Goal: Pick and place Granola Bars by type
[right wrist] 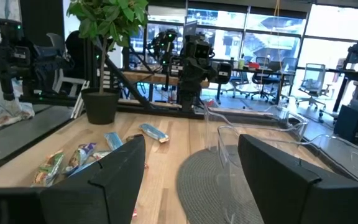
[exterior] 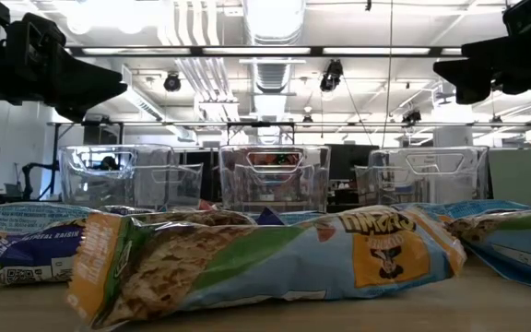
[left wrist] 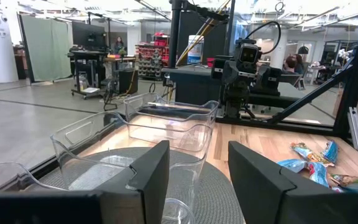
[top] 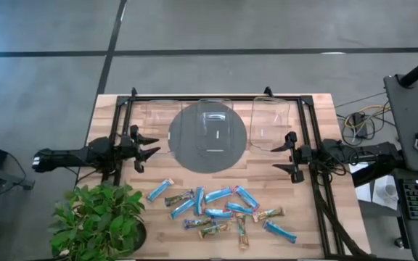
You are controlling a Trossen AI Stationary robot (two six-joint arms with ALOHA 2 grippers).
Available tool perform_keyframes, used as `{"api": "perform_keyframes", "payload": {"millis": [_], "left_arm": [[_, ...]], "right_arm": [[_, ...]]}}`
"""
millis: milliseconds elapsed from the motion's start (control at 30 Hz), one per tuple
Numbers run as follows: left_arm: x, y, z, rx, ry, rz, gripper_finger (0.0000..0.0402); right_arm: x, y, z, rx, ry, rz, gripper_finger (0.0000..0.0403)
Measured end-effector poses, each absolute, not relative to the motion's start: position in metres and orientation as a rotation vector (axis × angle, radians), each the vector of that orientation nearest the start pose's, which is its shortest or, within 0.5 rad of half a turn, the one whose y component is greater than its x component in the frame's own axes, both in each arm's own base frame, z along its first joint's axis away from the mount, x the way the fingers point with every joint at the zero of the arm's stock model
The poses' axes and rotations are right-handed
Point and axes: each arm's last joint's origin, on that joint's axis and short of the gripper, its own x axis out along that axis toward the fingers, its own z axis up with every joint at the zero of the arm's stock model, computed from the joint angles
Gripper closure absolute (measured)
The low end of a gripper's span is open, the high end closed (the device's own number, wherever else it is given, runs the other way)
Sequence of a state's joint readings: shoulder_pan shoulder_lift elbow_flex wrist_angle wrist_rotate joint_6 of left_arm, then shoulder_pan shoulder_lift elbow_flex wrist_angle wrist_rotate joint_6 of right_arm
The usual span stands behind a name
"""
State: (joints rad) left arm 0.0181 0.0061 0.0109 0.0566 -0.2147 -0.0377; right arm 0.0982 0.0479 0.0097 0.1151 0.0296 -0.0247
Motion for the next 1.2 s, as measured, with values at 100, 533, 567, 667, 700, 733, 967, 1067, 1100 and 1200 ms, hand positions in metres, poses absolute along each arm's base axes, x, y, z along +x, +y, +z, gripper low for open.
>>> {"api": "perform_keyframes", "payload": {"millis": [100, 533, 567, 667, 700, 733, 967, 1067, 1100, 1200], "left_arm": [[0.096, 0.008, 0.172, -0.044, -0.066, 0.231, 0.0254], [0.096, 0.008, 0.172, -0.043, -0.062, 0.232, 0.0254], [0.097, 0.008, 0.172, -0.043, -0.062, 0.231, 0.0254], [0.096, 0.008, 0.172, -0.043, -0.062, 0.231, 0.0254], [0.096, 0.008, 0.172, -0.043, -0.062, 0.232, 0.0255], [0.096, 0.008, 0.172, -0.043, -0.062, 0.232, 0.0254], [0.096, 0.008, 0.172, -0.043, -0.061, 0.232, 0.0255], [0.096, 0.008, 0.172, -0.043, -0.061, 0.231, 0.0254], [0.096, 0.008, 0.172, -0.043, -0.061, 0.232, 0.0254], [0.096, 0.008, 0.172, -0.043, -0.061, 0.232, 0.0254]], "right_arm": [[0.099, 0.010, 0.174, 0.183, -0.063, 0.100, 0.0154], [0.101, 0.016, 0.165, 1.024, 0.178, 0.252, 0.0154], [0.101, 0.015, 0.165, 1.067, 0.182, 0.244, 0.0154], [0.101, 0.015, 0.169, 1.189, 0.141, 0.247, 0.0154], [0.101, 0.015, 0.172, 1.215, 0.121, 0.253, 0.0154], [0.101, 0.014, 0.174, 1.235, 0.099, 0.259, 0.0154], [0.107, 0.016, 0.181, 1.329, 0.079, 0.269, 0.0155], [0.111, 0.020, 0.187, 1.316, 0.265, 0.137, 0.0161], [0.111, 0.021, 0.188, 1.302, 0.365, 0.072, 0.0163], [0.109, 0.028, 0.197, 1.209, 0.701, -0.103, 0.0168]]}}
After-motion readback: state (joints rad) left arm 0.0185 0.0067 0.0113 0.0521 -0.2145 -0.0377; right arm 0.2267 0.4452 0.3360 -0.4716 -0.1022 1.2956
